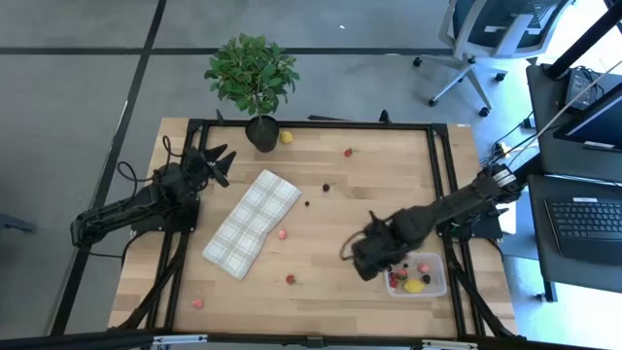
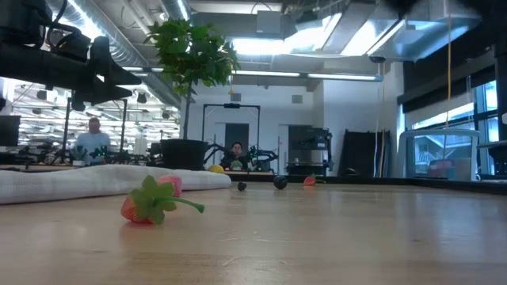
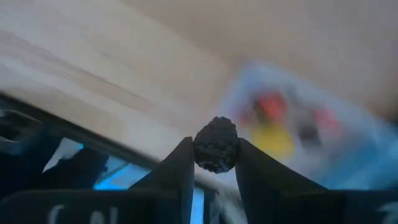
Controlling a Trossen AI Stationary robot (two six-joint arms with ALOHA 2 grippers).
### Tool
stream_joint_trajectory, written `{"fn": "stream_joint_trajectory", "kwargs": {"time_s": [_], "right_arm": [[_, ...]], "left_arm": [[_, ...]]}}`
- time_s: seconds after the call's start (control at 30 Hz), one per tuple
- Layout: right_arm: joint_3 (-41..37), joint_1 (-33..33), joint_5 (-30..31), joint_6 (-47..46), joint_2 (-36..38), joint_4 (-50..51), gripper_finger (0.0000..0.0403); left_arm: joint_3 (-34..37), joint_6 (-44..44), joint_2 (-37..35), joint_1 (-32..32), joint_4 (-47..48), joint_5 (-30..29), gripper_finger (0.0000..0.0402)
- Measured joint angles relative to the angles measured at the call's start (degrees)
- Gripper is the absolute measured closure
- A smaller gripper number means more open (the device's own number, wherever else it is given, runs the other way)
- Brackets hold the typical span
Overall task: Pick and placing Produce into tupperware
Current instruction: Put the black raspberry into the transparent bin
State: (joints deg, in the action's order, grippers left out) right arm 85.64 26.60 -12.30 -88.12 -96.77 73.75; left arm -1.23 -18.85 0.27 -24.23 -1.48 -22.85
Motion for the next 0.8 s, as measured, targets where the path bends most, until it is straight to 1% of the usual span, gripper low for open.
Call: {"fn": "stream_joint_trajectory", "kwargs": {"time_s": [0.03,0.1,0.2,0.37,0.47,0.57,0.67,0.73,0.8], "right_arm": [[0.0,1.0,-1.5,-4.0,0.2,2.0,0.0304],[-0.6,3.0,-2.1,-9.5,0.2,4.2,0.0304],[-3.8,5.2,-2.0,-13.9,0.3,5.3,0.0305],[-10.9,6.3,-2.0,-15.2,0.3,-1.2,0.0294],[-15.1,6.2,-1.9,-15.1,0.2,-7.5,0.0294],[-18.2,6.2,-1.9,-15.1,0.2,-10.3,0.0295],[-19.6,6.2,-3.5,-14.9,0.2,-12.4,0.0287],[-19.9,6.2,-5.3,-14.9,0.2,-12.5,0.0277],[-19.9,6.2,-5.9,-14.9,0.2,-12.6,0.0267]], "left_arm": [[0.0,0.0,0.0,0.0,0.0,0.0,0.0176],[0.0,0.0,0.0,0.0,0.0,0.0,0.0176],[0.0,0.0,0.0,0.0,0.0,0.0,0.0176],[0.0,0.0,0.0,0.0,0.0,0.0,0.0176],[0.0,0.0,0.0,0.0,0.0,0.0,0.0176],[0.0,0.0,0.0,0.0,0.0,0.0,0.0176],[0.0,0.0,0.0,0.0,0.0,0.0,0.0176],[0.0,0.0,0.0,0.0,0.0,0.0,0.0176],[0.0,0.0,0.0,0.0,0.0,0.0,0.0176]]}}
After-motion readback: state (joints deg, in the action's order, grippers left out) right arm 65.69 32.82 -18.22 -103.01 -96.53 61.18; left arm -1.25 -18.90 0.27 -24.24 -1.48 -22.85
